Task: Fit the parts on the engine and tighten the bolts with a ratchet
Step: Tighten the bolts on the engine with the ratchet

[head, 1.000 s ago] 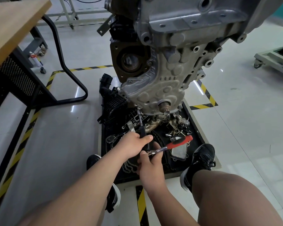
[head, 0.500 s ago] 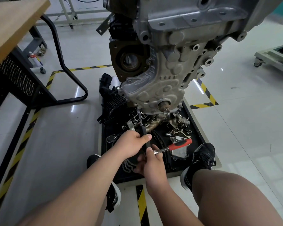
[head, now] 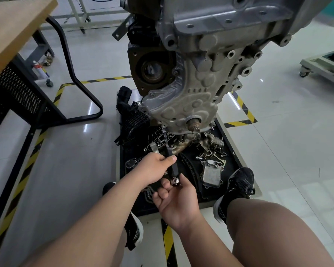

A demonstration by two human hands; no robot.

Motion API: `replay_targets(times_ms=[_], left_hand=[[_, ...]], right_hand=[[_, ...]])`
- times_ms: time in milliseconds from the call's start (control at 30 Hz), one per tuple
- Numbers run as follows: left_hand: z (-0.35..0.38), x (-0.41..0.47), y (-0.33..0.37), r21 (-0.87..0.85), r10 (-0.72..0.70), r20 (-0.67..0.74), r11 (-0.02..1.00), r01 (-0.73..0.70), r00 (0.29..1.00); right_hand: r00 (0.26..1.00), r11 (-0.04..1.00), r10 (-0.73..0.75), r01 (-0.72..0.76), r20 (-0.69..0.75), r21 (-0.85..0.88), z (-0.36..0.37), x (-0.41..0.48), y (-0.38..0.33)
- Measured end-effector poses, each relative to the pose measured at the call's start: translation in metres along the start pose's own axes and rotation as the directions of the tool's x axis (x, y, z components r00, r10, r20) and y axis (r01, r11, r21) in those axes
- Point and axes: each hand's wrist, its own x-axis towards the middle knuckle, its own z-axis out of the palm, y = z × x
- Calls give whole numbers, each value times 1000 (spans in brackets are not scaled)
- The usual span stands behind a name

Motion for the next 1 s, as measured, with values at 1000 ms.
replay_targets(times_ms=[1000], left_hand=[[5,3,2,60,9,-29,998,-7,1000]], right_hand=[[819,299,-535,412,206,-861,-12,-1,3]])
